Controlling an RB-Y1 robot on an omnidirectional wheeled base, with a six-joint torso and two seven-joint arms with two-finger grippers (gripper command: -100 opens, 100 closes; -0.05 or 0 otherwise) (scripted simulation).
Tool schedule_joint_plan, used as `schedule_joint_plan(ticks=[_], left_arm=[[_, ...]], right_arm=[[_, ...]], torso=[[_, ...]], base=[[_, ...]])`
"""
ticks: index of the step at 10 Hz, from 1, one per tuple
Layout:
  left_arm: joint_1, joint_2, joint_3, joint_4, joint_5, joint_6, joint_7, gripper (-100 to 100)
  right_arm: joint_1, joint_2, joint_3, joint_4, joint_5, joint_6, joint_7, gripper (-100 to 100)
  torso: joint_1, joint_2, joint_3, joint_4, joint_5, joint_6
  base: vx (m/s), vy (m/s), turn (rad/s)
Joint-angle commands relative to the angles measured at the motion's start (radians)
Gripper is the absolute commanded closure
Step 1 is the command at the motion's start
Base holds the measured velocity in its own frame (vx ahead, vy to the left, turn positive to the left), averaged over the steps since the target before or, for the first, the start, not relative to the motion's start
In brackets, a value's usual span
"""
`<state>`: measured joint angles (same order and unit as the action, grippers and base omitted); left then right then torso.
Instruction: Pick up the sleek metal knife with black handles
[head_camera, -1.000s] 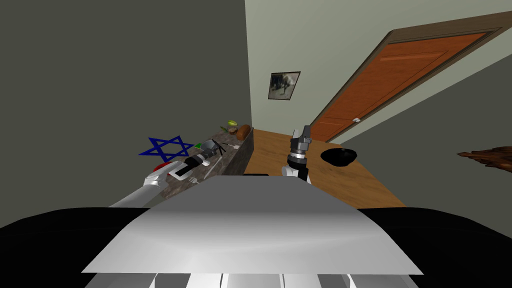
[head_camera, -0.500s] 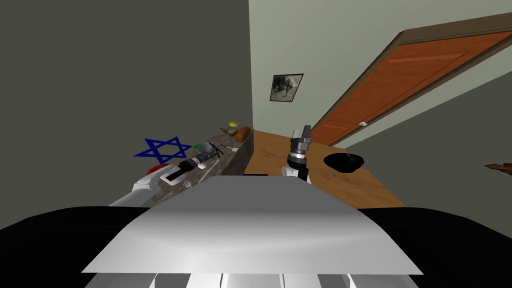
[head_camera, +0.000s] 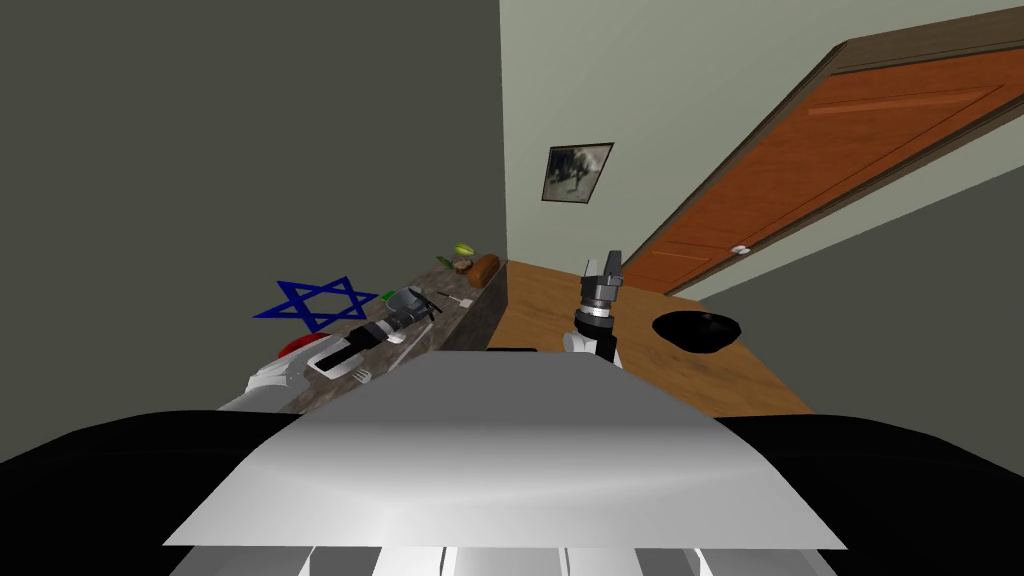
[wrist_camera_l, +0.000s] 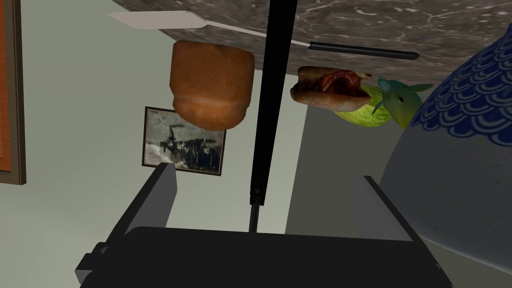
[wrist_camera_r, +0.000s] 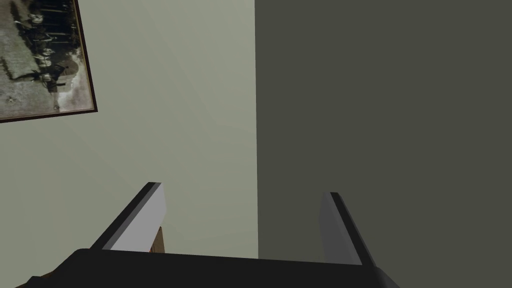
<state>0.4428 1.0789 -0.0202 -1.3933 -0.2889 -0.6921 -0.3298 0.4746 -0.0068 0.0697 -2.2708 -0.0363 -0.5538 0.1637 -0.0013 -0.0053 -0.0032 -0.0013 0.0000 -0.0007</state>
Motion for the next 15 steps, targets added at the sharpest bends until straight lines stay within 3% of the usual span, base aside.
schedule_joint_plan(ticks=[1, 3, 6, 7, 8, 10, 13, 14, 15], left_arm=[[0.019, 0.013, 0.004, 0.049, 0.029, -0.05, -0.028, -100], [0.019, 0.013, 0.004, 0.049, 0.029, -0.079, -0.028, -100], [0.054, 0.036, 0.012, 0.141, 0.085, -0.182, -0.084, -100], [0.054, 0.036, 0.012, 0.141, 0.085, -0.211, -0.084, -100], [0.072, 0.048, 0.015, 0.187, 0.113, -0.241, -0.112, -100], [0.072, 0.048, 0.015, 0.187, 0.113, -0.285, -0.112, -100], [0.107, 0.071, 0.023, 0.28, 0.168, -0.383, -0.168, -100], [0.107, 0.071, 0.023, 0.28, 0.168, -0.418, -0.168, -100], [0.099, 0.073, 0.021, 0.28, 0.164, -0.397, -0.16, -100]], right_arm=[[0.0, 0.0, 0.0, 0.0, 0.0, 0.0, 0.0, 0], [0.0, 0.0, 0.0, 0.0, 0.0, 0.0, 0.0, 0], [0.0, 0.0, 0.0, 0.0, 0.0, 0.0, 0.0, 0], [0.0, 0.0, 0.0, 0.0, 0.0, 0.0, 0.0, 0], [0.0, 0.0, 0.0, 0.0, 0.0, 0.0, 0.0, 0], [0.0, 0.0, 0.0, 0.0, 0.0, 0.0, 0.0, 0], [0.0, 0.0, 0.0, 0.0, 0.0, 0.0, 0.0, 0], [0.0, 0.0, 0.0, 0.0, 0.0, 0.0, 0.0, 0], [0.0, 0.0, 0.0, 0.0, 0.0, 0.0, 0.0, 0]], torso=[[0.0, 0.0, 0.0, 0.0, 0.0, 0.0], [-0.002, -0.002, -0.001, 0.0, 0.0, 0.0], [-0.001, -0.004, -0.002, -0.001, 0.0, -0.001], [-0.003, -0.004, -0.002, -0.001, 0.0, -0.001], [-0.002, -0.003, -0.002, -0.001, 0.0, 0.0], [-0.001, -0.004, -0.002, -0.001, 0.0, 0.0], [0.0, -0.003, -0.002, -0.001, 0.0, 0.0], [-0.001, -0.004, -0.002, -0.001, 0.0, -0.001], [-0.002, -0.003, -0.002, -0.001, 0.0, 0.0]], base=[[0.098, -0.045, 0.076], [0.06, -0.05, 0.029], [0.106, -0.07, 0.076], [0.094, -0.084, 0.056], [0.105, -0.106, 0.076], [0.075, -0.041, 0.028], [0.101, -0.063, 0.073], [0.089, -0.087, 0.05], [0.031, -0.037, 0.009]])
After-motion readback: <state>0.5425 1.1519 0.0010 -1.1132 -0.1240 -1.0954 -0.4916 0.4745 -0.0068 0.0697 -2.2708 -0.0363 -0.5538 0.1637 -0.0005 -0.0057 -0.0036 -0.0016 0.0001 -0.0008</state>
